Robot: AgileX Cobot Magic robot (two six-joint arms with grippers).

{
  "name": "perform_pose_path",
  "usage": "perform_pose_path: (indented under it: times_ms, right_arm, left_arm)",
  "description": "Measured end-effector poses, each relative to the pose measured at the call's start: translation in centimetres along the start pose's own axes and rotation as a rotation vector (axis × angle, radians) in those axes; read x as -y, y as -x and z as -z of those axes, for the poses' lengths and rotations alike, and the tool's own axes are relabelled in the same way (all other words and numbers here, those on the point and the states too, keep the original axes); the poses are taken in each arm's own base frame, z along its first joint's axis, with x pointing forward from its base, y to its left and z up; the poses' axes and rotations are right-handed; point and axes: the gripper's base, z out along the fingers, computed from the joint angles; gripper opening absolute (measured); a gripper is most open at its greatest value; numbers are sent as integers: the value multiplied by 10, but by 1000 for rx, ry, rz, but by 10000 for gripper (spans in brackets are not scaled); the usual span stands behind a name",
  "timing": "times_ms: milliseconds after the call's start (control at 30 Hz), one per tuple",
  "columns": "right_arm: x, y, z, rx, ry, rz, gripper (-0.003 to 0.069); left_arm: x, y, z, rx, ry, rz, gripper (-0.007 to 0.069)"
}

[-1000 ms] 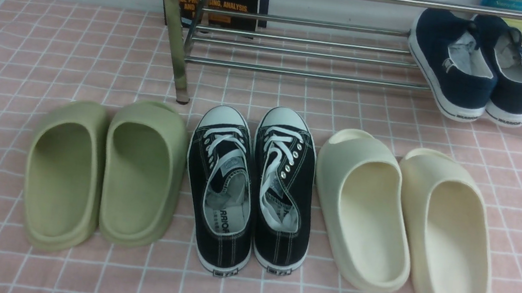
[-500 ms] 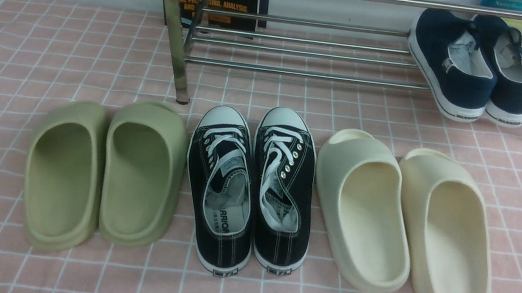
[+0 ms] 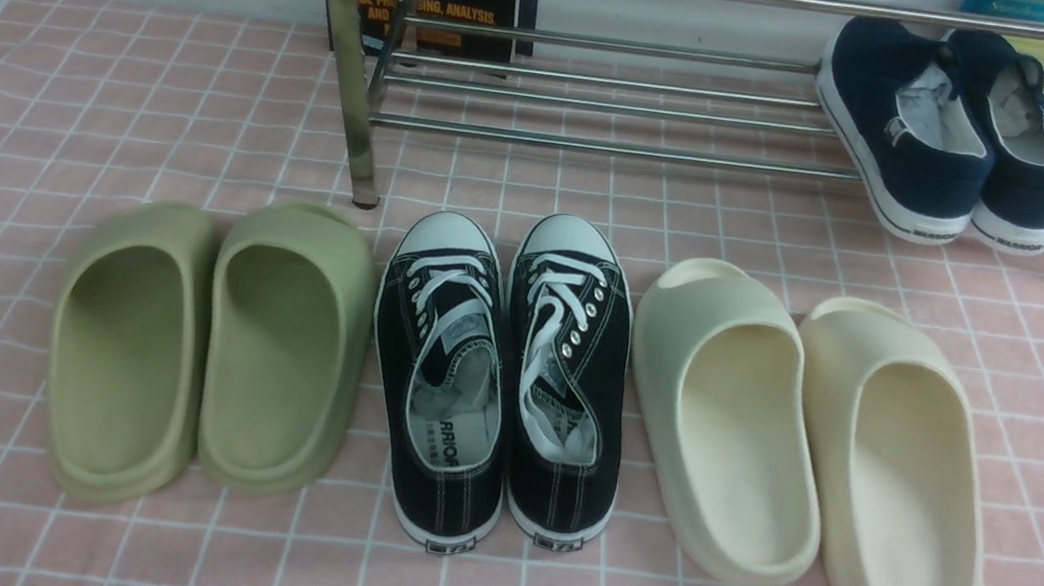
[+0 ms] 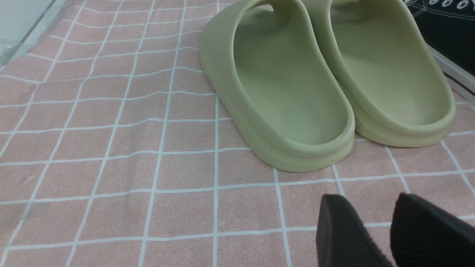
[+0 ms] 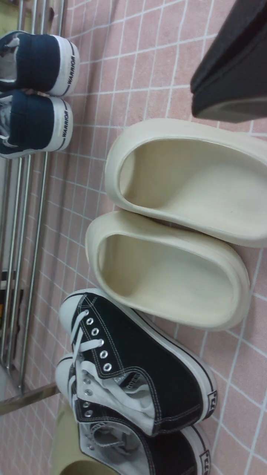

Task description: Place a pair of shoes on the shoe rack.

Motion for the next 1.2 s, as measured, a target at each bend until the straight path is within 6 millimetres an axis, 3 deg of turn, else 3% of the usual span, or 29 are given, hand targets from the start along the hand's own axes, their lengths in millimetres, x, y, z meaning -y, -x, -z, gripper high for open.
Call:
perform_pose_path:
  times_ms: [167, 267, 500, 700, 967, 1200]
  right_arm:
    - [1, -14, 10, 60, -30, 1, 6]
    - [4, -36, 14, 94, -73, -3, 8]
    - [5, -74, 8, -20, -79, 2, 11]
    - [11, -76, 11, -69, -145, 160, 18]
    - [17, -75, 12, -27, -222, -199, 18]
    - [17, -75, 12, -30, -225, -178, 19]
  left_arm:
    - [0, 0, 0, 1, 0, 0, 239]
    - [0, 0, 0, 1, 0, 0, 239]
    - [0, 0, 0, 1, 0, 0, 239]
    - [0, 0, 0, 1, 0, 0, 239]
    - [0, 0, 0, 1, 0, 0, 239]
    - [0, 0, 0, 1, 0, 0, 239]
